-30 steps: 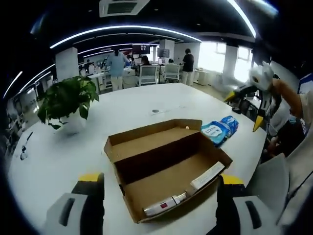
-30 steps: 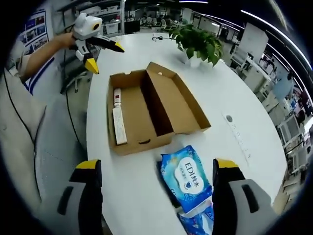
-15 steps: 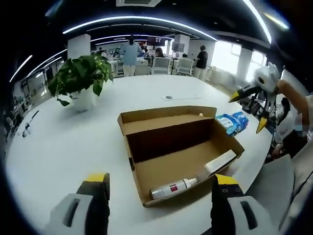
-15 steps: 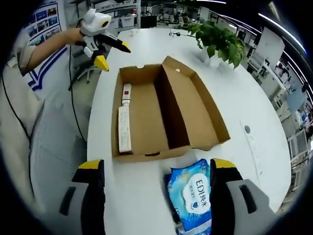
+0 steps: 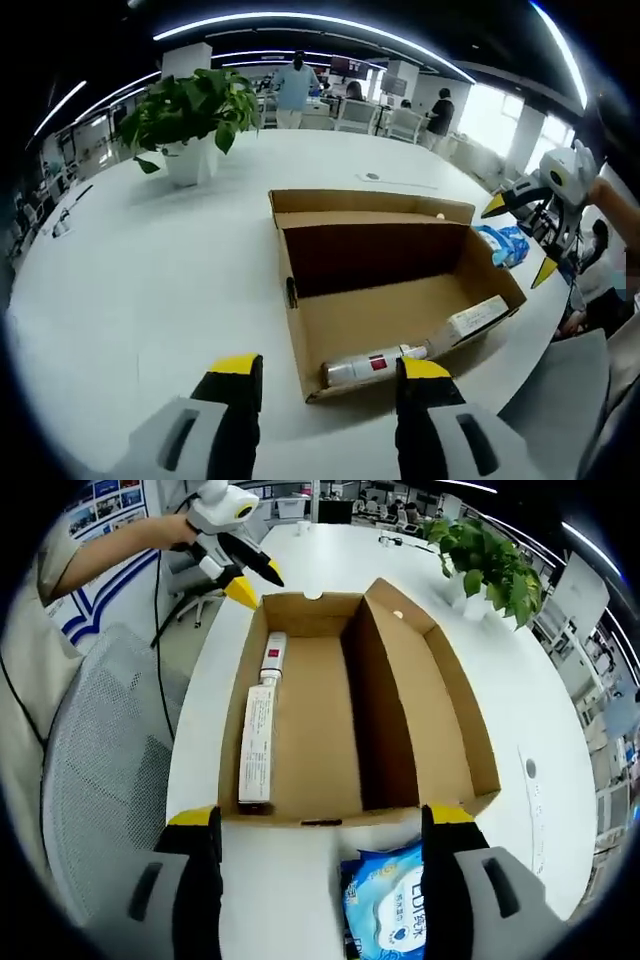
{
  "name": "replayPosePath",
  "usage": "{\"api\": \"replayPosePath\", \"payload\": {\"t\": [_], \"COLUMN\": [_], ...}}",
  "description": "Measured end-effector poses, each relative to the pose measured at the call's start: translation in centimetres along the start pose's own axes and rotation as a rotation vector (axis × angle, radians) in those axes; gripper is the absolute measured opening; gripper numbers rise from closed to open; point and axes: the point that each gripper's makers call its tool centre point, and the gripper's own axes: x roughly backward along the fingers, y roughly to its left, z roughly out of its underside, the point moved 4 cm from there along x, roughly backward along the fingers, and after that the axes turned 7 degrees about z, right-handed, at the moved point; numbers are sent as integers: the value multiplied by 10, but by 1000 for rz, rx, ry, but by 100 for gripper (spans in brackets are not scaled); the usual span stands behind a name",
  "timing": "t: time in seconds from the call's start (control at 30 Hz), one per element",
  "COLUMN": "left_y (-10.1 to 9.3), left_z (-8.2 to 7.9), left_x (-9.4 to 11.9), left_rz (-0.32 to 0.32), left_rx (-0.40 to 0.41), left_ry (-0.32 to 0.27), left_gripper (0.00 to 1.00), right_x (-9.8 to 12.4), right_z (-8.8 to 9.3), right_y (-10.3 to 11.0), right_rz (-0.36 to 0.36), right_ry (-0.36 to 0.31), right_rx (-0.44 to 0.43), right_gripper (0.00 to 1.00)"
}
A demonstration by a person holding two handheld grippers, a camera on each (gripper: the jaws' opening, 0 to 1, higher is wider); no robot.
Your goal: Operate the shoe box by opening the lid, removing the specified soft item, and placing it in the target area until the item is outside and the box remains undamaged.
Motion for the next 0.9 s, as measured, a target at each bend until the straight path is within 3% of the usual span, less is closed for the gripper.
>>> {"api": "replayPosePath", "payload": {"t": [0.17, 0.47, 0.6, 0.67, 0.9], "left_y": [5, 16, 11, 11, 9], "left_z": [5, 8, 8, 7, 7], "left_x": [-3, -12, -15, -16, -19], "left_rz": [-17, -20, -8, -18, -40], "left_rx": [36, 159, 194, 183, 201], "left_ry": [6, -17, -24, -19, -3], "left_gripper": [38, 25, 17, 16, 14], "right_x": [-13, -37, -45, -47, -58], "right_z": [-4, -6, -6, -7, -9], "right_y": [3, 9, 11, 14, 17], "right_rz": [-15, -60, -87, -124, -147], "right_ry": [0, 5, 11, 8, 9], "right_rx": [26, 86, 84, 63, 51], "right_gripper": [73, 69, 69, 69, 67]}}
